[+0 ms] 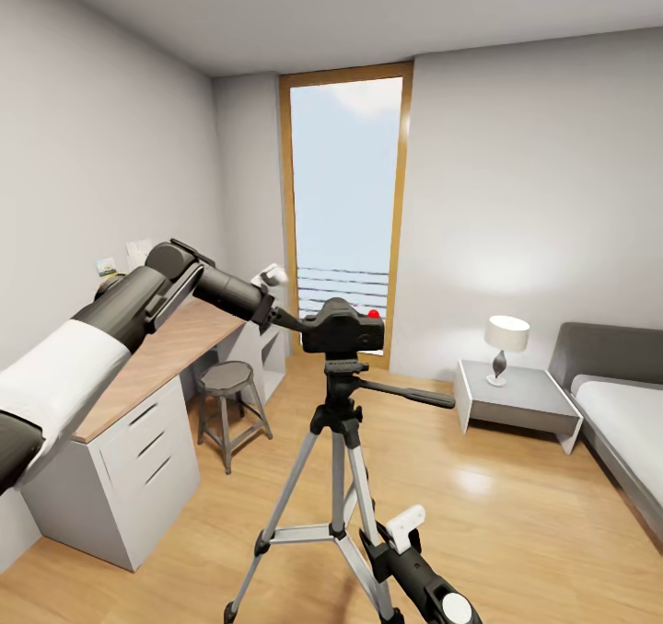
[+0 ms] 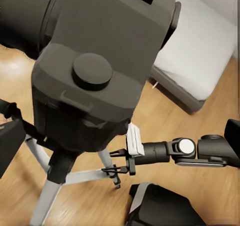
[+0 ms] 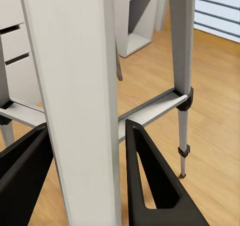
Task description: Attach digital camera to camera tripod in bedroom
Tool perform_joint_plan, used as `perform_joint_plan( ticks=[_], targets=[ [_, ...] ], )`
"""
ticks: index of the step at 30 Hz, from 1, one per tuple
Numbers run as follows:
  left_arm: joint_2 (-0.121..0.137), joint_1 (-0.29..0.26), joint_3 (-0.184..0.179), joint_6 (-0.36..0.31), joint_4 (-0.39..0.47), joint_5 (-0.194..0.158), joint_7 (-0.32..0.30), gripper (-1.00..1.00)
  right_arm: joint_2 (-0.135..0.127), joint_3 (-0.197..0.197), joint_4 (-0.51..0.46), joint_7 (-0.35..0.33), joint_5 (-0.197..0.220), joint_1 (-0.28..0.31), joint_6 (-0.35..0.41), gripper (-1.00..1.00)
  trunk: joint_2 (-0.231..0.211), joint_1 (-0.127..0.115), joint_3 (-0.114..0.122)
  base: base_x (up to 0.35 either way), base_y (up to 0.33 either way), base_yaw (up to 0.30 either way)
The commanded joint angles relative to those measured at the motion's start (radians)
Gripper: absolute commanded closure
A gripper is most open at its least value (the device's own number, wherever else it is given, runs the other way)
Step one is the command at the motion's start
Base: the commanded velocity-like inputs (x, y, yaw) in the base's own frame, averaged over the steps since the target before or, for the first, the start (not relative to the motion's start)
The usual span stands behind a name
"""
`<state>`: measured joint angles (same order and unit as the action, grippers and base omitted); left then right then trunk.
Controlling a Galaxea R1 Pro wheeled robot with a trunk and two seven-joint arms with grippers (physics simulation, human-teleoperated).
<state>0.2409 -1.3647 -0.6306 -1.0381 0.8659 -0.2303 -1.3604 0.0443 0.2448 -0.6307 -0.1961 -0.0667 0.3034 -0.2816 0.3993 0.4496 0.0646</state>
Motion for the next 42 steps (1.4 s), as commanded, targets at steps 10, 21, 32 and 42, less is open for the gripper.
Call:
perform_joint_plan(
  ticks=[10, 21, 32, 42],
  targets=[
    [0.092, -0.001, -0.004, -0.009, 0.071, -0.003, -0.145, -1.0, 0.0, 0.002, 0.002, -0.002, -0.007, 0.0, -0.002, 1.0, 0.001, 0.0, -0.001, 0.0, 0.0, 0.0],
    [0.25, -0.001, -0.002, -0.009, 0.15, -0.004, -0.205, -1.0, 0.0, 0.002, 0.002, -0.002, -0.007, 0.0, -0.002, 1.0, 0.001, 0.0, -0.001, 0.0, 0.0, 0.0],
    [0.537, -0.001, 0.001, -0.009, 0.139, -0.009, -0.21, -1.0, 0.0, 0.002, 0.002, -0.002, -0.007, 0.0, -0.003, 1.0, 0.001, 0.0, -0.001, 0.0, 0.0, 0.0],
    [0.568, -0.001, 0.0, -0.009, -0.071, -0.009, -0.21, -1.0, 0.0, 0.002, 0.002, -0.002, -0.007, 0.0, -0.004, 1.0, 0.001, 0.0, -0.001, 0.0, 0.0, 0.0]
  ],
)
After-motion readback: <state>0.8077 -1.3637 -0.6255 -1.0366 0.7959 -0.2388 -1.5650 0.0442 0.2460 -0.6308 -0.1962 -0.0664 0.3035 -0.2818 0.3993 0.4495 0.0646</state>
